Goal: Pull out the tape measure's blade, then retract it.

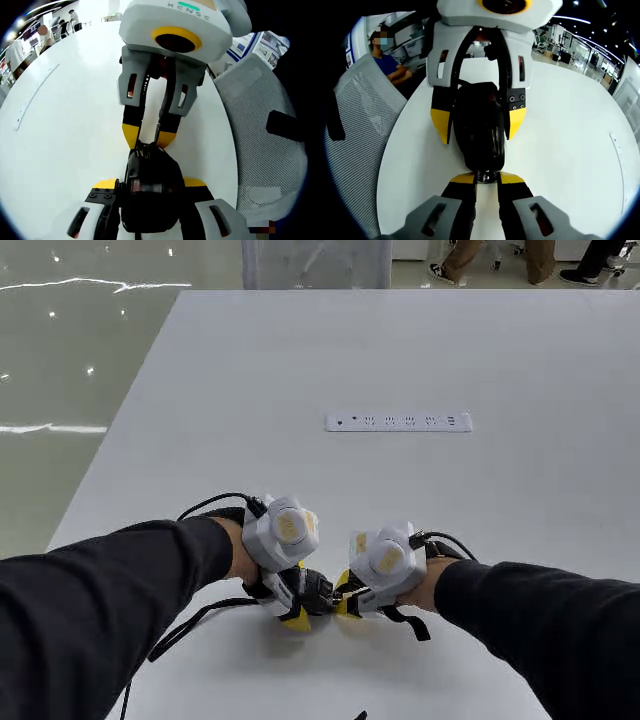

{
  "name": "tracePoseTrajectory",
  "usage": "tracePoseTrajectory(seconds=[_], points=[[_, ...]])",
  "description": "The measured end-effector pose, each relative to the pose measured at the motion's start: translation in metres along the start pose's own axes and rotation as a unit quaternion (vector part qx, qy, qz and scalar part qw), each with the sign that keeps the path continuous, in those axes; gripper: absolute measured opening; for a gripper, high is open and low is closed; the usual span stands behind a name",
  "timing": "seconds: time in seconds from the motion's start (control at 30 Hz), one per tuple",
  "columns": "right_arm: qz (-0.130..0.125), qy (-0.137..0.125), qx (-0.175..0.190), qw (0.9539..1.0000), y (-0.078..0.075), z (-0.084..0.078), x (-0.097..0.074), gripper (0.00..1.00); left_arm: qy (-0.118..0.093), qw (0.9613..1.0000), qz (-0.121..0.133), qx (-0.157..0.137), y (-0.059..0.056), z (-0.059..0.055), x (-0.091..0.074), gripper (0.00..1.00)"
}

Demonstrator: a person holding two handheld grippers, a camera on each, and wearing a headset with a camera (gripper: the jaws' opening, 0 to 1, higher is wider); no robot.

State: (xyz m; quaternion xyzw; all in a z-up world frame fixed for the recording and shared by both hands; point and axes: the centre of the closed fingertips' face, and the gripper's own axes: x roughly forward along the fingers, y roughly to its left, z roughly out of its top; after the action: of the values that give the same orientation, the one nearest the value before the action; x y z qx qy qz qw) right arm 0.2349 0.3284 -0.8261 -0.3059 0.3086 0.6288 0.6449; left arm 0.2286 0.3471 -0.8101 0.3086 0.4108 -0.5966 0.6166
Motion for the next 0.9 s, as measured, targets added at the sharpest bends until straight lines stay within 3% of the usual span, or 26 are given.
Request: tracePoseTrajectory(seconds=[0.03, 0.13, 0.23, 0.37, 0.43, 0.5, 0.53, 0.63, 0.8, 0.9], points=[[0.0, 0.0, 0.001, 1.0, 0.0, 0.0, 0.0, 0.12, -0.01, 0.9999, 0.009, 0.008, 0.004, 0.003, -0.001, 0.42], [0.003, 0.002, 0.009, 1.0, -0.001, 0.0, 0.0, 0.11, 0.007, 0.9987, 0.038, 0.032, 0.014, 0.004, -0.007, 0.4], [0.002, 0.004, 0.012, 0.9999, -0.001, 0.0, 0.001, 0.11, 0.008, 0.999, 0.033, 0.029, 0.011, 0.003, -0.004, 0.39], [-0.002, 0.008, 0.018, 0.9998, -0.002, 0.0, 0.001, 0.12, 0.008, 0.998, 0.048, 0.041, 0.012, 0.004, -0.006, 0.39], [-0.006, 0.009, 0.026, 0.9996, -0.002, 0.001, 0.001, 0.12, 0.008, 0.9957, 0.058, 0.072, 0.013, 0.006, -0.007, 0.38], [-0.01, 0.01, 0.046, 0.9989, -0.003, 0.002, 0.002, 0.12, 0.011, 0.9954, 0.062, 0.072, 0.013, 0.004, -0.008, 0.37], [-0.01, 0.007, 0.037, 0.9993, -0.003, 0.002, 0.002, 0.12, 0.011, 0.9952, 0.064, 0.073, 0.013, 0.003, -0.008, 0.37], [-0.008, -0.012, 0.051, 0.9986, -0.003, 0.003, 0.001, 0.1, 0.005, 0.9962, 0.064, 0.059, 0.015, 0.002, -0.01, 0.36], [-0.014, -0.002, 0.028, 0.9995, -0.005, 0.002, 0.0, 0.09, 0.018, 0.9969, 0.061, 0.046, 0.017, 0.003, -0.009, 0.35], [-0.009, -0.001, 0.028, 0.9996, -0.003, 0.002, 0.0, 0.09, 0.018, 0.9969, 0.056, 0.053, 0.016, 0.001, -0.009, 0.35]])
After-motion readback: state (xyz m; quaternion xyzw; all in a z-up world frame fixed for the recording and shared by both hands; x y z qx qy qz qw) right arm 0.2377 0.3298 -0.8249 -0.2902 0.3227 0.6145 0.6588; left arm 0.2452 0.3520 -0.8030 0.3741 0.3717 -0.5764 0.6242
